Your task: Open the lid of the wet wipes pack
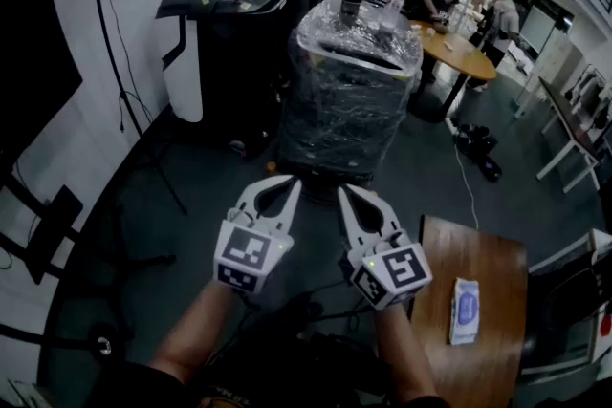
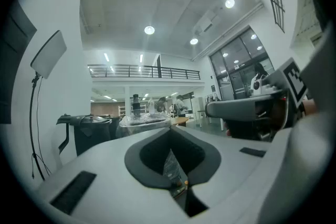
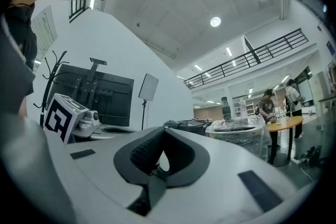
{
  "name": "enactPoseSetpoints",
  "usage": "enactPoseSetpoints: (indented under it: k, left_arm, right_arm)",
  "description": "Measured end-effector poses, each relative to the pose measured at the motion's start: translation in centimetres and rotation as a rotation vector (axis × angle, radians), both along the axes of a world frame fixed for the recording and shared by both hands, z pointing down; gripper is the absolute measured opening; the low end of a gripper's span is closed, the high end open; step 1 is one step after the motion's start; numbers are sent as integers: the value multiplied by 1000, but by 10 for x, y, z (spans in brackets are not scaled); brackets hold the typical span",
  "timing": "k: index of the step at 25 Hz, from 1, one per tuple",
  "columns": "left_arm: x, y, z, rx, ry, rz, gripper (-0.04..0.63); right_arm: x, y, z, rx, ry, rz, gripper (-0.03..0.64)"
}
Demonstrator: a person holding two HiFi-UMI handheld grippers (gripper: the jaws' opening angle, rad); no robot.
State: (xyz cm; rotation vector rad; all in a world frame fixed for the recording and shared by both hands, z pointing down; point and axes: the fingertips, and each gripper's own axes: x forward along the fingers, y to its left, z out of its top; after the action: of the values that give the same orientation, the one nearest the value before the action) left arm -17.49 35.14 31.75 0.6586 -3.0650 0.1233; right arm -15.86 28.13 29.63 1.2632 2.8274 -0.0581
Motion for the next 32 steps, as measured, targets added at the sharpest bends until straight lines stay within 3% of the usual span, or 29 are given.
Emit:
enactPoseSetpoints:
  k: [22, 27, 32]
  left_arm:
    - [-1, -10, 2, -10, 12, 42, 6]
    - [2, -35, 0, -20, 18, 100, 6]
    - [6, -80, 2, -37, 27, 224, 6]
  right_arm:
    - [1, -11, -2, -13, 14, 43, 11]
    - [7, -34, -5, -14, 16, 100, 11]
    - [16, -76, -5, -14, 12, 221, 11]
